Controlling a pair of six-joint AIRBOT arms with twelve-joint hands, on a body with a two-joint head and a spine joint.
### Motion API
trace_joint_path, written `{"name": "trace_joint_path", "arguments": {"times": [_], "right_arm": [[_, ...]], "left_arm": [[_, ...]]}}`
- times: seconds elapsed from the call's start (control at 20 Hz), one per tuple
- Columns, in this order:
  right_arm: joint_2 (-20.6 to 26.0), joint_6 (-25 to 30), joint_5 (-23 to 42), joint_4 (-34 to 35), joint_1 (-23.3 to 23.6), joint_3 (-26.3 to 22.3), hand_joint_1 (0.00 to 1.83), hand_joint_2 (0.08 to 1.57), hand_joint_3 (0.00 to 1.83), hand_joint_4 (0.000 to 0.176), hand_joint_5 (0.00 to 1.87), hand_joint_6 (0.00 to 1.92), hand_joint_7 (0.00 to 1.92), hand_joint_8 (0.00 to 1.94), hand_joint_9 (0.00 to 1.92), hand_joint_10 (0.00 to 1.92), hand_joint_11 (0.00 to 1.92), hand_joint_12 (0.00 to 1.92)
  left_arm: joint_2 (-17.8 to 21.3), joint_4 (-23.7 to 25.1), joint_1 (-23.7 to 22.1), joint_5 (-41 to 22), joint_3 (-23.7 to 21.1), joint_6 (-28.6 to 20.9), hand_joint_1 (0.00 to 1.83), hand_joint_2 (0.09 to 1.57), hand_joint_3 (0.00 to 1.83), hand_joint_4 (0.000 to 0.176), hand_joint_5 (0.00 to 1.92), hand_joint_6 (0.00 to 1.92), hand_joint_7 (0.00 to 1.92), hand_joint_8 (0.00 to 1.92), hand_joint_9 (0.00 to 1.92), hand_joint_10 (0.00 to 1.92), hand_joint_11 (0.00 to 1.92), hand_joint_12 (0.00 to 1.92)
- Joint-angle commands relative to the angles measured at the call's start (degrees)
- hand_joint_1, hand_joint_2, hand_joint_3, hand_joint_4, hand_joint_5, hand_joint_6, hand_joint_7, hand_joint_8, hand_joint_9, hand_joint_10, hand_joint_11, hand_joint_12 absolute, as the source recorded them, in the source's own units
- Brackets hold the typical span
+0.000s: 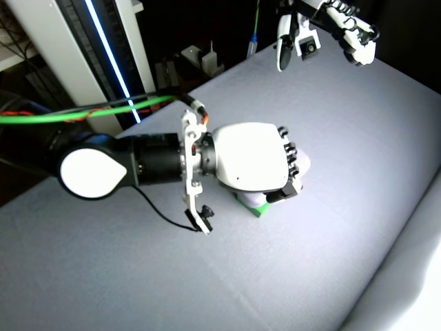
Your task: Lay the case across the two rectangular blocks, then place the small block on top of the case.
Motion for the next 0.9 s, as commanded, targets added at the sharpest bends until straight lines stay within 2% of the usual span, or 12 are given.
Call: {"name": "trace_joint_path", "arguments": {"times": [0.0,0.1,0.25,0.3,0.35,0.45,0.5,0.6,0.65,0.7,0.75,0.85], "right_arm": [[0.1,0.0,4.5,1.7,0.9,0.2,1.28,1.02,0.00,0.000,1.17,0.57,1.24,0.69,1.12,0.92,0.92,1.45],[-0.3,0.0,3.6,1.0,0.9,0.5,1.28,1.01,0.00,0.000,1.16,0.60,1.27,0.62,1.14,0.85,0.89,1.42],[-0.5,0.0,2.9,0.4,0.9,0.7,1.27,1.02,0.00,0.000,1.16,0.60,1.24,0.68,1.13,0.82,0.86,1.39],[-0.6,0.0,2.7,0.2,0.9,0.7,1.27,1.02,0.00,0.000,1.18,0.56,1.21,0.75,1.10,0.86,0.83,1.41],[-0.7,0.0,2.5,0.0,0.9,0.8,1.27,1.02,0.00,0.000,1.18,0.56,1.21,0.75,1.10,0.86,0.83,1.41],[-0.9,0.0,2.3,-0.1,0.9,0.9,1.26,1.07,0.00,0.000,0.98,0.86,1.16,0.84,1.07,0.78,0.71,1.40],[-0.9,0.0,2.3,-0.2,0.9,1.0,1.26,1.07,0.00,0.000,0.98,0.86,1.16,0.84,1.07,0.78,0.71,1.40],[-0.9,0.0,2.1,-0.5,0.9,1.0,1.26,1.12,0.00,0.000,0.82,1.06,1.11,0.94,1.00,0.67,0.56,1.39],[-0.9,0.0,2.1,-0.5,0.9,1.0,1.34,1.08,0.00,0.000,0.76,0.53,1.06,0.90,0.96,0.59,0.50,1.37],[-0.9,0.0,2.1,-0.5,0.9,1.0,1.34,1.08,0.00,0.000,0.76,0.53,1.06,0.90,0.96,0.59,0.50,1.37],[-0.9,0.0,2.1,-0.5,0.9,1.0,1.35,1.08,0.00,0.000,0.82,0.10,1.03,0.93,0.95,0.38,0.50,1.36],[-0.9,0.0,1.9,-0.5,0.8,1.1,1.35,1.08,0.00,0.000,0.86,0.03,1.02,0.95,0.98,0.31,0.53,1.34]], "left_arm": [[0.4,0.2,-0.4,-7.4,0.0,0.0,0.96,0.95,0.00,0.000,0.17,0.00,0.30,0.00,0.29,0.00,0.00,0.74],[0.4,0.2,-0.4,-7.3,0.0,0.0,0.97,0.94,0.00,0.000,0.18,0.01,0.31,0.00,0.31,0.01,0.00,0.76],[0.4,0.3,-0.4,-7.5,-0.1,0.0,1.00,0.96,0.00,0.000,0.18,0.00,0.29,0.00,0.29,0.01,0.00,0.71],[0.4,0.3,-0.4,-7.5,-0.1,0.0,1.02,0.95,0.00,0.000,0.20,0.00,0.32,0.01,0.31,0.01,0.00,0.84],[0.4,0.3,-0.4,-7.5,-0.1,0.0,1.02,0.95,0.00,0.000,0.20,0.00,0.32,0.01,0.31,0.01,0.00,0.84],[0.3,0.4,-0.4,-7.4,-0.1,0.0,1.01,0.94,0.00,0.000,0.22,0.00,0.33,0.01,0.33,0.02,0.00,0.96],[0.3,0.4,-0.4,-7.4,-0.1,0.0,1.01,0.94,0.00,0.000,0.22,0.00,0.33,0.01,0.33,0.02,0.00,0.96],[0.3,0.4,-0.4,-7.3,-0.1,0.0,1.01,0.94,0.00,0.000,0.23,0.00,0.34,0.00,0.35,0.01,0.00,1.04],[0.3,0.4,-0.4,-7.3,-0.1,0.0,1.02,0.94,0.00,0.000,0.23,0.00,0.34,0.00,0.35,0.02,0.00,1.05],[0.3,0.4,-0.4,-7.3,-0.1,-0.1,1.02,0.94,0.00,0.000,0.23,0.00,0.34,0.00,0.35,0.02,0.00,1.05],[0.3,0.4,-0.4,-7.3,-0.1,-0.1,1.02,0.94,0.00,0.000,0.24,0.00,0.34,0.00,0.36,0.01,0.00,1.07],[0.3,0.5,-0.4,-7.3,-0.1,-0.1,1.02,0.93,0.00,0.000,0.24,0.00,0.34,0.00,0.35,0.01,0.00,1.06]]}}
